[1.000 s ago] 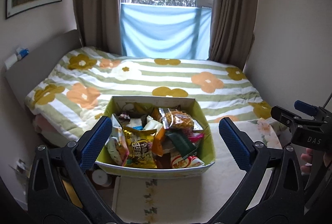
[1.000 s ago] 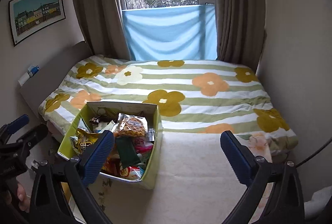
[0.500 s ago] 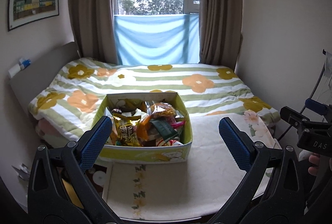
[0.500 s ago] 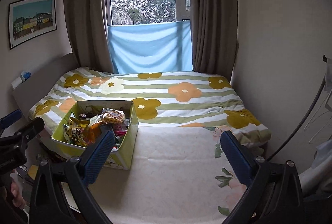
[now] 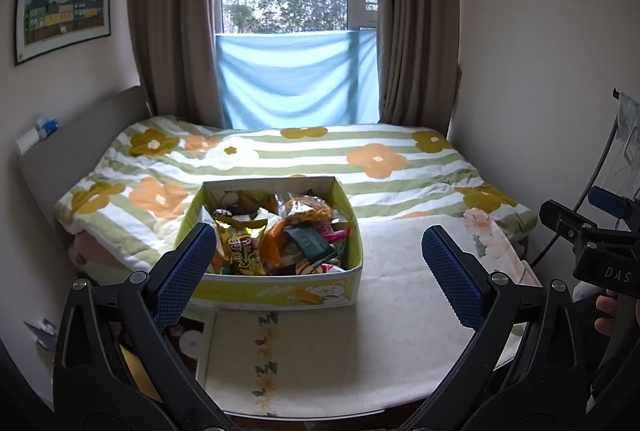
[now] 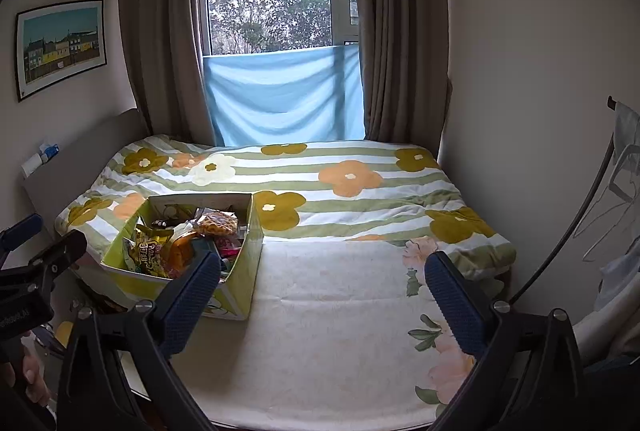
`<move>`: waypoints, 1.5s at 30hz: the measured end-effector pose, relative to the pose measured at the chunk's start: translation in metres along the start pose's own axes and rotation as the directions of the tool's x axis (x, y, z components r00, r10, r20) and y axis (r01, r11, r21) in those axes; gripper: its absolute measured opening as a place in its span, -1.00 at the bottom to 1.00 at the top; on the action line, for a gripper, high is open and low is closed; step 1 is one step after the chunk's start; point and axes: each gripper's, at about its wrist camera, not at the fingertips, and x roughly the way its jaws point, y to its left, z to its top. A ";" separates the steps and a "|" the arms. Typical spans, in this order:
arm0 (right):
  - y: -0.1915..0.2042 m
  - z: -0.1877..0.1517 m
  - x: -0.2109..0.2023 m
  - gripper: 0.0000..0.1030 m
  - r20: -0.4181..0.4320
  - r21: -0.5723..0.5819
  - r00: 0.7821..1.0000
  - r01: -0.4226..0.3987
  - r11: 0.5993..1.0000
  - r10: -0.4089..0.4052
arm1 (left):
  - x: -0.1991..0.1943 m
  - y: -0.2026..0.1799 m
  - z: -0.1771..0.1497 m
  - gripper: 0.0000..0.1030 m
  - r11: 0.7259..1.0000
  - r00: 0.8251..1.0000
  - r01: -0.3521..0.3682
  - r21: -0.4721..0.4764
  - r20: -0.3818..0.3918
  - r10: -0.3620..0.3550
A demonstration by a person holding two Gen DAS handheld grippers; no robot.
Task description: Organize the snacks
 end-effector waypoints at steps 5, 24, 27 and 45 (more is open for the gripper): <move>0.000 -0.001 -0.001 0.98 0.000 -0.002 1.000 0.002 1.000 -0.002 | -0.003 -0.001 -0.002 0.99 1.000 1.000 0.002 -0.002 -0.005 -0.002; 0.001 -0.001 -0.002 0.98 -0.002 -0.003 1.000 -0.001 1.000 0.001 | 0.005 -0.003 0.000 0.99 1.000 1.000 0.003 -0.019 -0.011 -0.003; -0.001 0.000 0.000 0.98 -0.001 -0.008 1.000 -0.001 1.000 0.001 | 0.009 -0.002 0.000 0.99 1.000 1.000 0.003 -0.030 -0.014 -0.003; -0.014 0.006 0.013 0.98 -0.010 -0.005 1.000 0.000 1.000 0.000 | 0.030 -0.004 -0.007 0.99 0.999 0.998 -0.035 -0.029 -0.054 0.033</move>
